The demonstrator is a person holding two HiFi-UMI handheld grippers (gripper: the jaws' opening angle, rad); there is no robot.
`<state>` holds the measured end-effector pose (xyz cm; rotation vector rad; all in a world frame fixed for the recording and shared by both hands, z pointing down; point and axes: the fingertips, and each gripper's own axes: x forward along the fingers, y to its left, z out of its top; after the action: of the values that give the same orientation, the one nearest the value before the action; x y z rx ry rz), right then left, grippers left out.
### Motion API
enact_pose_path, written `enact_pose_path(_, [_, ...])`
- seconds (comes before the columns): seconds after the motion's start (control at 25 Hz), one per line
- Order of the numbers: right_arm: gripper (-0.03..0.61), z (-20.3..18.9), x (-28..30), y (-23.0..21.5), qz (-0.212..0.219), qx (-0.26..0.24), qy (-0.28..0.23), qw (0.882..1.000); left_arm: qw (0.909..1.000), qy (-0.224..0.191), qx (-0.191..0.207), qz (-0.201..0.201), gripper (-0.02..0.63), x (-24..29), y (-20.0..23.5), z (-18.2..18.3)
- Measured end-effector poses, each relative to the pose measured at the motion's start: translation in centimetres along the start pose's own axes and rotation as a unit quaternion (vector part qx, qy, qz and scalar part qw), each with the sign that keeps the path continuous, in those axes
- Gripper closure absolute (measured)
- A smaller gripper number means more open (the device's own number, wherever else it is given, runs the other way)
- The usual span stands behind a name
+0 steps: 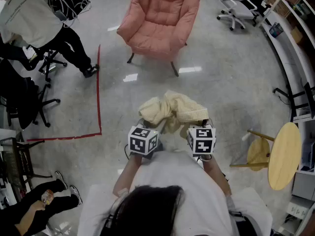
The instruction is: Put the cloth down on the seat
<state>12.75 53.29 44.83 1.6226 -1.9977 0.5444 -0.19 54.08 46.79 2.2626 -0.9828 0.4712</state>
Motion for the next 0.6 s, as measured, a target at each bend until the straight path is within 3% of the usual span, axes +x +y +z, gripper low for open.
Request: enact_pose_path(0.6, [0.54,5.1,6.5,3.8,-0.002,0.036,-0.019,0.999,0.9995,-0.001,0.021,-0.024,0.451,0.5,8.3,5.1])
